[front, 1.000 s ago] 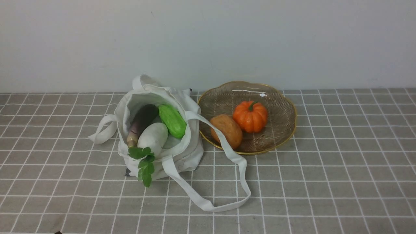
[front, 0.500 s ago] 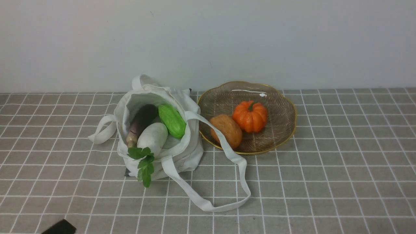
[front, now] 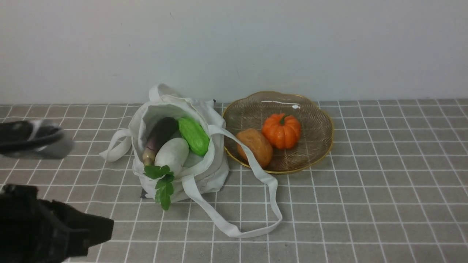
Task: Take vegetables from bag on grey coffee tablecloth place on plate.
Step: 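Reach the gripper into the cloth bag toward the vegetables inside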
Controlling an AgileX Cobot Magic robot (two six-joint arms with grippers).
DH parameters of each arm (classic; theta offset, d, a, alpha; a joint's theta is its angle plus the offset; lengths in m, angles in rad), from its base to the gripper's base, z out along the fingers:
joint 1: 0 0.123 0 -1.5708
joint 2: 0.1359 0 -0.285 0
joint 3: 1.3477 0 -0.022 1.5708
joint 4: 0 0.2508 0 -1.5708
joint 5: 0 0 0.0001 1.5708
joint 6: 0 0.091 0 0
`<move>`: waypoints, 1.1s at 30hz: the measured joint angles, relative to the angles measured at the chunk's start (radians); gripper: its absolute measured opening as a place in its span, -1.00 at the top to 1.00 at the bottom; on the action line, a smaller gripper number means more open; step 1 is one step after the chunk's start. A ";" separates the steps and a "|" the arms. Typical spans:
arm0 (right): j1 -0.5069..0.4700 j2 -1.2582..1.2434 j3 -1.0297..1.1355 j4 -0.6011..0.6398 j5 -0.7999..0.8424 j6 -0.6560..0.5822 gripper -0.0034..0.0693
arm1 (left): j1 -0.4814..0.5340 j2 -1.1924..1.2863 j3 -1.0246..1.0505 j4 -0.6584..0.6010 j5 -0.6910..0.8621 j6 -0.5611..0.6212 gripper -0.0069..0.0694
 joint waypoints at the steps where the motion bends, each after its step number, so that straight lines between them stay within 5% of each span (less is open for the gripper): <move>1: 0.000 0.000 0.000 0.000 0.000 0.000 0.95 | 0.000 0.062 -0.033 0.039 0.007 -0.009 0.83; 9: 0.000 0.000 0.000 0.000 0.000 0.000 0.95 | -0.024 0.500 -0.316 0.212 0.011 -0.108 0.83; 18: 0.000 0.000 0.000 0.000 0.001 0.000 0.95 | -0.225 0.752 -0.582 0.411 0.011 -0.266 0.66; 22: 0.000 0.000 0.000 0.000 0.001 0.000 0.95 | -0.310 0.852 -0.674 0.554 0.009 -0.339 0.33; 26: 0.000 0.000 0.000 0.000 0.001 0.000 0.95 | -0.369 0.946 -0.708 0.743 -0.104 -0.364 -0.24; 33: 0.000 0.000 0.000 0.000 0.001 0.000 0.95 | -0.369 1.051 -0.709 0.817 -0.190 -0.436 -0.47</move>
